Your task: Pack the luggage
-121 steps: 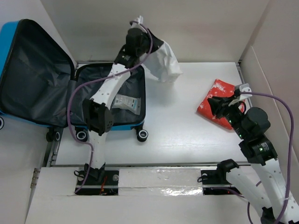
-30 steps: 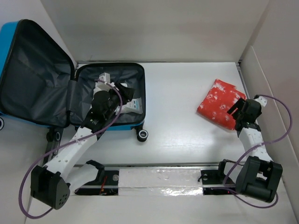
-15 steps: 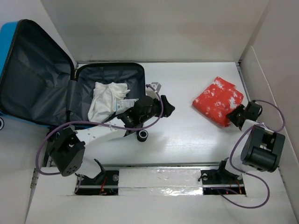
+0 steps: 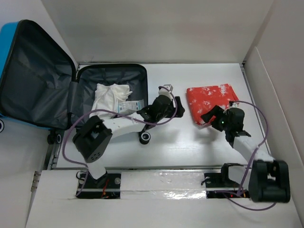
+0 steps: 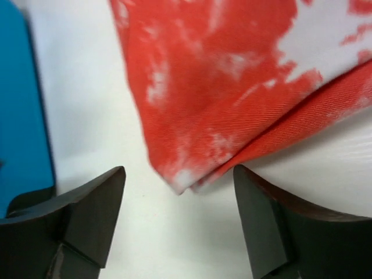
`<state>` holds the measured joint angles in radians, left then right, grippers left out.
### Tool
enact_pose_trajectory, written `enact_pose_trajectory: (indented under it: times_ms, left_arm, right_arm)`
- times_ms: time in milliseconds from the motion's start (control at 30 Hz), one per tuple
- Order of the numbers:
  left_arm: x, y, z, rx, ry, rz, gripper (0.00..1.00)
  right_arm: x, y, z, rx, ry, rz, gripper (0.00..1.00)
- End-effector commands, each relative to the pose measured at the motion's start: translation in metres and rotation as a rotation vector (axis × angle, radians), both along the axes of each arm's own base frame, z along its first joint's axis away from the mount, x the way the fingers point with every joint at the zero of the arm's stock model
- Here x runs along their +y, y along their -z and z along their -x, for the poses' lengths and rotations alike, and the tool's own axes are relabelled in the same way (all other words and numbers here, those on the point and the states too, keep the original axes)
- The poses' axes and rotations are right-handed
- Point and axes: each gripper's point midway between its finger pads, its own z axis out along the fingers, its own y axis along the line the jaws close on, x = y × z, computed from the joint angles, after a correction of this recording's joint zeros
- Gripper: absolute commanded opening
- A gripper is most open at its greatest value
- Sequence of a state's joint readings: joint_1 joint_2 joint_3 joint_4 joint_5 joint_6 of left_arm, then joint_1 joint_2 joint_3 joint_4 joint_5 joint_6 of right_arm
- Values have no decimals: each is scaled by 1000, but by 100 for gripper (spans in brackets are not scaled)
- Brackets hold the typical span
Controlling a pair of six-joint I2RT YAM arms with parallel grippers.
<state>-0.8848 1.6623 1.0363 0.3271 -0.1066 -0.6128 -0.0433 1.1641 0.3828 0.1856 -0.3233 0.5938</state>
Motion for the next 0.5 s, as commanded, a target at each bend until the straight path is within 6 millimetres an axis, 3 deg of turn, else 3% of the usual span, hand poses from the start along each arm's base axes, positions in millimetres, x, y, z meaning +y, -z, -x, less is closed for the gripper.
enact_pose_trajectory:
  times_ms: [0, 33, 67, 100, 133, 167, 200, 233, 267, 300, 367, 400, 467]
  left_arm:
    - [-21, 9, -21, 7, -36, -12, 71]
    - [-32, 0, -29, 7, -41, 15, 72]
    - [-38, 7, -31, 30, -35, 10, 74]
    - [-47, 27, -32, 65, -21, -4, 75]
    - [-58, 19, -39, 60, -19, 26, 75]
    - [-65, 24, -41, 89, -21, 42, 75]
    - [-69, 45, -46, 124, -27, 28, 75]
    - [-79, 35, -55, 113, -34, 56, 75]
    - [-83, 42, -59, 137, -50, 52, 76]
    - [-84, 67, -63, 166, -69, 15, 76]
    - [-95, 68, -75, 178, -92, 12, 77]
    - [-97, 90, -77, 206, -103, -15, 76]
    - [-106, 87, -88, 203, -118, -12, 77]
  right_arm:
    - [-20, -51, -6, -138, 65, 126, 85]
    - [-29, -62, -5, -149, 102, 160, 91]
    - [-31, -75, -6, -188, 115, 167, 94]
    - [-34, -90, 0, -222, 129, 179, 95]
    - [-37, -98, 3, -233, 127, 213, 96]
    - [-38, -105, 5, -251, 123, 229, 96]
    - [-38, -110, 8, -266, 116, 242, 96]
    - [-36, -120, 11, -304, 98, 250, 96]
    - [-34, -124, 13, -322, 80, 252, 96]
    - [-31, -127, 14, -337, 62, 253, 96]
    - [-24, -135, 18, -362, 5, 262, 96]
    - [-22, -138, 19, -370, -12, 266, 96]
    - [-16, -142, 23, -390, -58, 267, 96]
